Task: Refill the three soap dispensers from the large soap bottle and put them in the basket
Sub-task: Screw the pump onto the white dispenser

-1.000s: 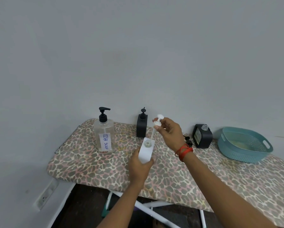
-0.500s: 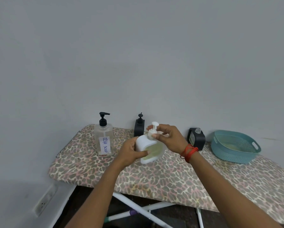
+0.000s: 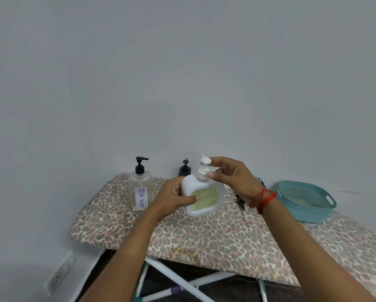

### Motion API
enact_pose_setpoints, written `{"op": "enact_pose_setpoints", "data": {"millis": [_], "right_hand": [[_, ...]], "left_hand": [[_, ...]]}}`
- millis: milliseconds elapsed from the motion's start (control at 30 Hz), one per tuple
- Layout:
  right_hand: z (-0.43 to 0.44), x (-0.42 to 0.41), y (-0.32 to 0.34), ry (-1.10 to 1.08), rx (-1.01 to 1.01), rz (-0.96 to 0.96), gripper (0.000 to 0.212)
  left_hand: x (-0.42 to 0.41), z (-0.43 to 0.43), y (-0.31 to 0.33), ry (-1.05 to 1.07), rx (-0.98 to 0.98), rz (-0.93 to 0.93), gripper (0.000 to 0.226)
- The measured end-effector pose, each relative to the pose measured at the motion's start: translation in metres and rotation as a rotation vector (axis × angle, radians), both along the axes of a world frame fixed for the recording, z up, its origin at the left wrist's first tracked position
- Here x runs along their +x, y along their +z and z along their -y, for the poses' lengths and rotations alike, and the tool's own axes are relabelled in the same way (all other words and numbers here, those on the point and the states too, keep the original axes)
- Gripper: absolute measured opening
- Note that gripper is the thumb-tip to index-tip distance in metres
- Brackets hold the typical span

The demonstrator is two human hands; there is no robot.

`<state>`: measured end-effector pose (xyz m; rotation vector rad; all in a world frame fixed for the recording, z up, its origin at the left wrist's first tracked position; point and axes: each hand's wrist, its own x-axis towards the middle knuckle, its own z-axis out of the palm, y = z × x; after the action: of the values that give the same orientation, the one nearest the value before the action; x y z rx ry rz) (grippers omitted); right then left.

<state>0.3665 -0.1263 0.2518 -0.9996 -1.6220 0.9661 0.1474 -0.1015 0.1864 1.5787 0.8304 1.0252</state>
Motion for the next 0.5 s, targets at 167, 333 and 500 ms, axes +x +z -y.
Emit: {"op": "enact_pose_setpoints", "data": {"millis": [167,333,500], "right_hand": [[0.008,-0.003,0.003,-0.08,0.034,-0.046,0.046],[0.008,-0.023,-0.008,-0.415,0.085,0.101,0.072],[0.015,-0.006,0.008,-0.08,-0.051,0.048,0.071]], "left_hand": [[0.008,0.007,0.004,0.035,0.024,0.014,0.048],[0.019,0.015,0.009,0.074,0.123,-0.068,0.047],[0.008,0.019,0.012,0.056,0.069,-0.037,0.046]]}}
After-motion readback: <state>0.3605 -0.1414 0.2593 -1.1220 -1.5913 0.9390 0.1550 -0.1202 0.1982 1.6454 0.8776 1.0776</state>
